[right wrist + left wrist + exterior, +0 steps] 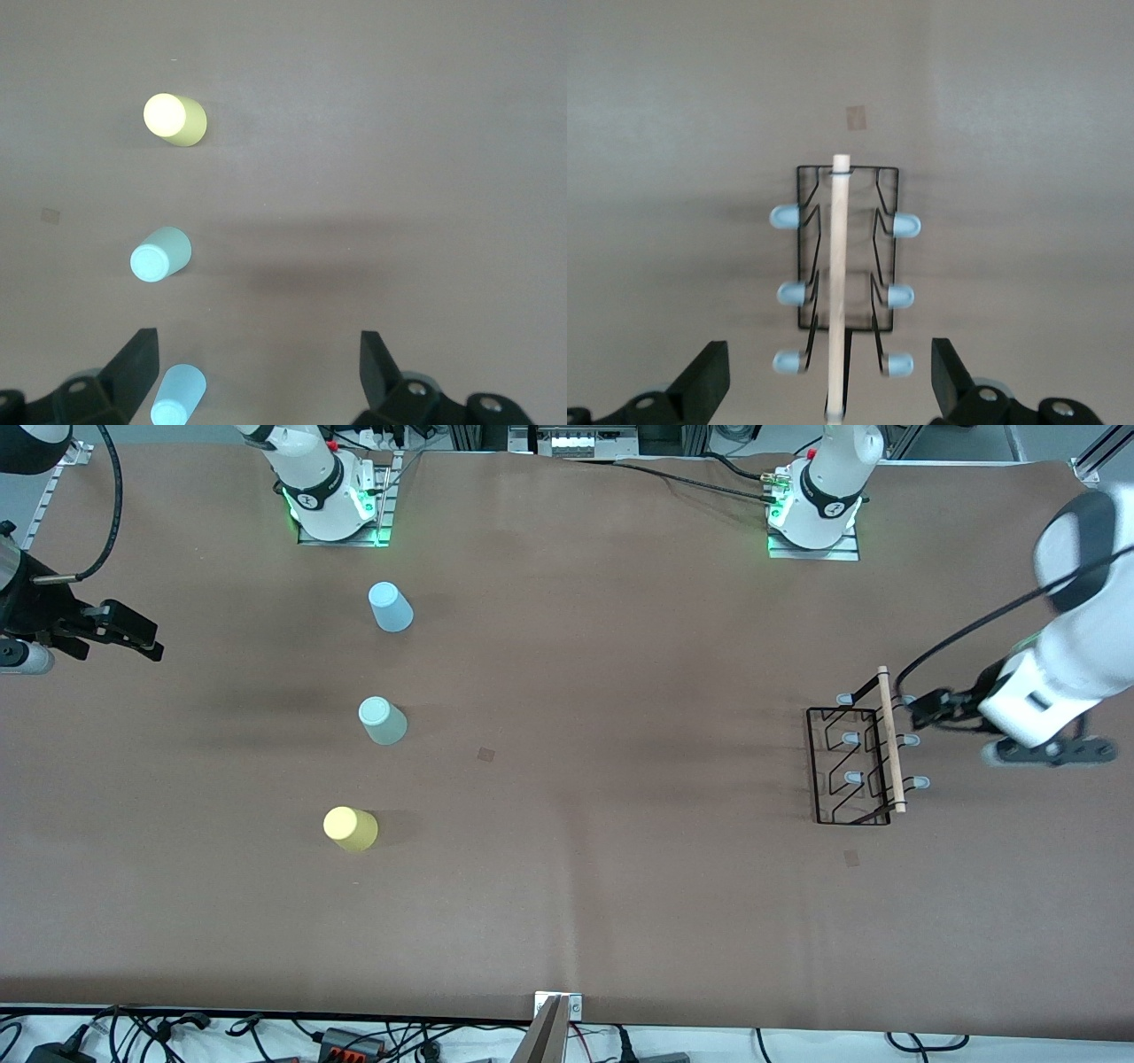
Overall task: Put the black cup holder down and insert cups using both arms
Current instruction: 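Reach the left gripper down to the black wire cup holder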
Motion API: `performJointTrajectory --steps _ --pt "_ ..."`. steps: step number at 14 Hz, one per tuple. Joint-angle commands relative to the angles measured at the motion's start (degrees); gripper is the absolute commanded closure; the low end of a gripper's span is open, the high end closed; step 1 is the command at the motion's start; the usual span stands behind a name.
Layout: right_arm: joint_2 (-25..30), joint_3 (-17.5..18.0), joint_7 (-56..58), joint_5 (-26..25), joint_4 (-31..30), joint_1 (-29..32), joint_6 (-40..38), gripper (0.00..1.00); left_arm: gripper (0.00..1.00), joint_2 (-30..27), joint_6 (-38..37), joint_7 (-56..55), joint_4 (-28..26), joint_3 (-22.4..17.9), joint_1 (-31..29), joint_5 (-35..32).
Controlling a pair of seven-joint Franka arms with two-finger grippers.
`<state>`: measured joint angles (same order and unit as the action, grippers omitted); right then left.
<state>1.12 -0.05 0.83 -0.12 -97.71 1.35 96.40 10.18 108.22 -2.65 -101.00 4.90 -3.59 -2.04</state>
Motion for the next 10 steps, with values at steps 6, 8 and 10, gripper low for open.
performJointTrajectory --steps 6,8,10 --pt "0.1 0.1 0.3 0.2 0.1 0.3 -0.2 0.0 0.0 -1.0 14.0 1.7 -13.1 0.1 0.4 -0.2" --pt "0.0 0.1 0.2 0.4 0.2 0.4 -0.5 0.0 0.09 -1.0 16.7 1.7 -15.5 0.1 0.3 -0.2" --pt "0.0 -0.2 0.1 0.6 0.2 0.7 -0.7 0.0 0.17 -0.9 17.9 2.0 -16.6 0.1 0.3 -0.8"
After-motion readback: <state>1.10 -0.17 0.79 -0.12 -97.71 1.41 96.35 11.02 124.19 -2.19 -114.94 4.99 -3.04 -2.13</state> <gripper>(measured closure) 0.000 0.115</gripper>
